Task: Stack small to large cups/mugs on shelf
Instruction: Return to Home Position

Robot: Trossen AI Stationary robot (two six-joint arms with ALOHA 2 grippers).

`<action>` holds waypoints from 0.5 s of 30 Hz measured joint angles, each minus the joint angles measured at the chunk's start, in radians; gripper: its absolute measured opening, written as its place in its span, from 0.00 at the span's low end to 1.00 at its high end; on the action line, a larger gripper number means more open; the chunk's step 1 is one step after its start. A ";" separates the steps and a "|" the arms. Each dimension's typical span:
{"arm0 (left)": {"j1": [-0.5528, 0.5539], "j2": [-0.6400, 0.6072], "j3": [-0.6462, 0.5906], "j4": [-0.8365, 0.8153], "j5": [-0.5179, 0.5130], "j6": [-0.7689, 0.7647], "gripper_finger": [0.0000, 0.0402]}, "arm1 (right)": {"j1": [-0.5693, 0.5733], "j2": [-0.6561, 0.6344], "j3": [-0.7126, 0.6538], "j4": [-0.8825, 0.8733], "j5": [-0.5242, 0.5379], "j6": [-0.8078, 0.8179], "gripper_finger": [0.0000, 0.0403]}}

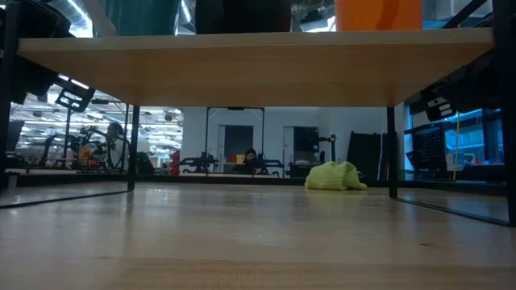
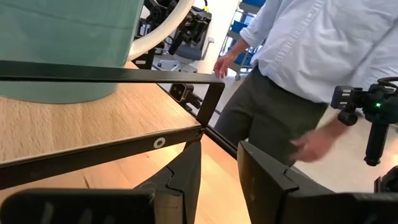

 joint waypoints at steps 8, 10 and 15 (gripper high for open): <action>0.000 0.000 0.000 0.000 0.000 0.000 0.25 | 0.000 0.000 0.000 0.000 0.000 0.001 0.04; 0.000 0.000 0.000 0.000 0.000 0.000 0.25 | 0.000 0.000 0.000 0.000 0.000 0.000 0.04; 0.000 0.000 0.000 0.000 0.000 0.000 0.25 | 0.000 0.000 0.000 0.000 0.000 0.000 0.04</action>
